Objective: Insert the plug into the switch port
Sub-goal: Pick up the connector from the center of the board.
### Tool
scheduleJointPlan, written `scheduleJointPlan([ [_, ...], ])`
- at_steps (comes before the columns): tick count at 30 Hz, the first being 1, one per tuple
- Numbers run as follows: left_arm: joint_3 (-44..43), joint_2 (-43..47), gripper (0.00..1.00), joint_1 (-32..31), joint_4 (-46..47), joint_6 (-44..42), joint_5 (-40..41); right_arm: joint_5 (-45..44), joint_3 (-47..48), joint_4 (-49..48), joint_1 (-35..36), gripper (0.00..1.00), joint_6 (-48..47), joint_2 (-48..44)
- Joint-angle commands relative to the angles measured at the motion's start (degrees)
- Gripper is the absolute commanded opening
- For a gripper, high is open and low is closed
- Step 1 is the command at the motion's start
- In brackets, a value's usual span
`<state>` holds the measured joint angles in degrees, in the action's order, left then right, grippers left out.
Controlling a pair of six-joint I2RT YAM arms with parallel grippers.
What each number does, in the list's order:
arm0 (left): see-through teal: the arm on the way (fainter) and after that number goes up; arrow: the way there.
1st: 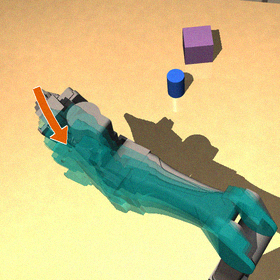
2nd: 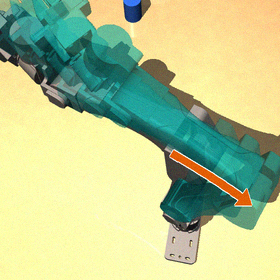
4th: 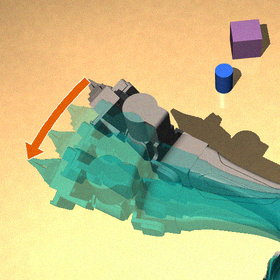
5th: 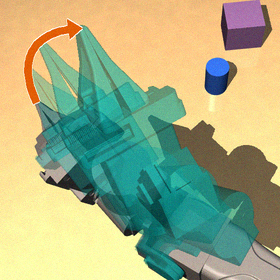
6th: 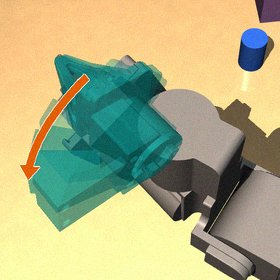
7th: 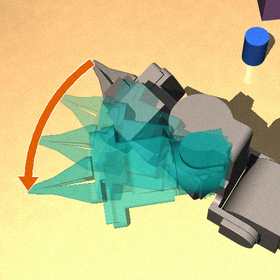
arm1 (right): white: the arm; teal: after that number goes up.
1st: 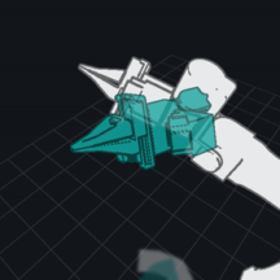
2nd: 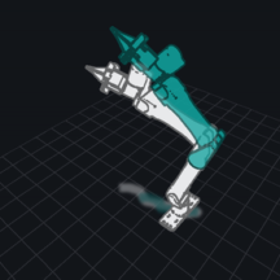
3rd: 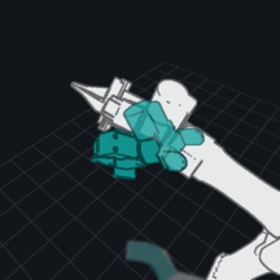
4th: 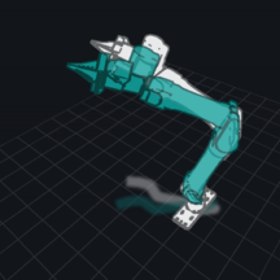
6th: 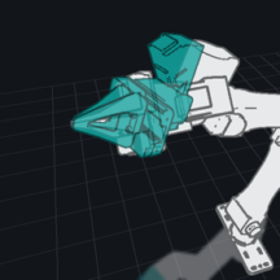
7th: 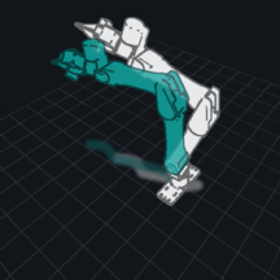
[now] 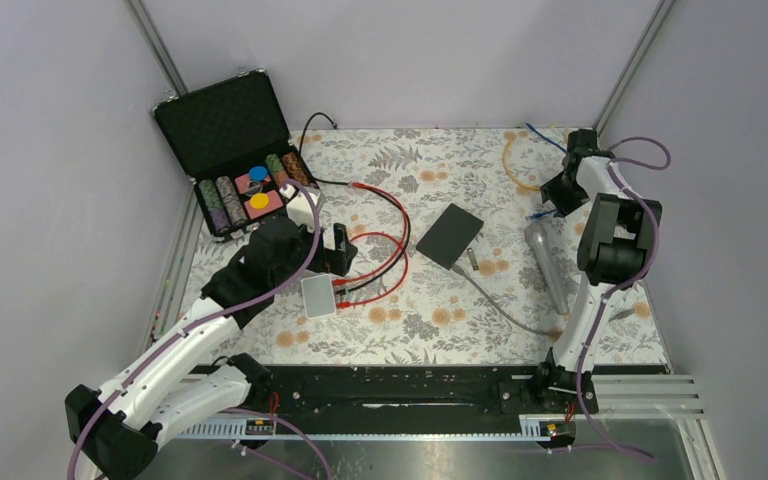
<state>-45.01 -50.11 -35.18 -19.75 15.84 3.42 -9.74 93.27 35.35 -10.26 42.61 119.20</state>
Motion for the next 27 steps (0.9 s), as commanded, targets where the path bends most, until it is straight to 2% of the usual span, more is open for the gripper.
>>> scheduleJointPlan([
  [1,-2.6,-0.2,0.99,-0.2,1.7,-1.2,2.2,1.8,2.1,2.1,0.1,0.54,9.9,2.4],
  [7,-2.5,0.6,0.99,-0.2,1.4,-1.7,3.1,1.4,3.0,4.5,0.1,0.52,14.5,4.5],
  [10,-2.5,1.2,0.99,-0.1,1.3,-1.8,3.3,1.3,3.1,4.9,0.1,0.47,14.8,5.5],
  [15,-1.9,3.2,0.99,-0.2,1.5,-2.6,3.7,1.5,5.5,6.2,0.2,0.34,14.3,7.3],
  [18,-1.0,4.4,0.99,-0.2,2.5,-2.9,3.5,2.2,5.8,6.2,0.2,0.15,13.7,7.4],
  [21,-1.3,4.1,0.98,-0.2,2.4,-2.8,3.0,2.8,5.4,4.7,0.2,0.01,11.4,5.7],
  [27,-3.5,1.9,0.95,-0.2,0.6,-0.3,1.1,6.2,-1.2,-5.3,0.1,0.00,10.3,-4.9],
])
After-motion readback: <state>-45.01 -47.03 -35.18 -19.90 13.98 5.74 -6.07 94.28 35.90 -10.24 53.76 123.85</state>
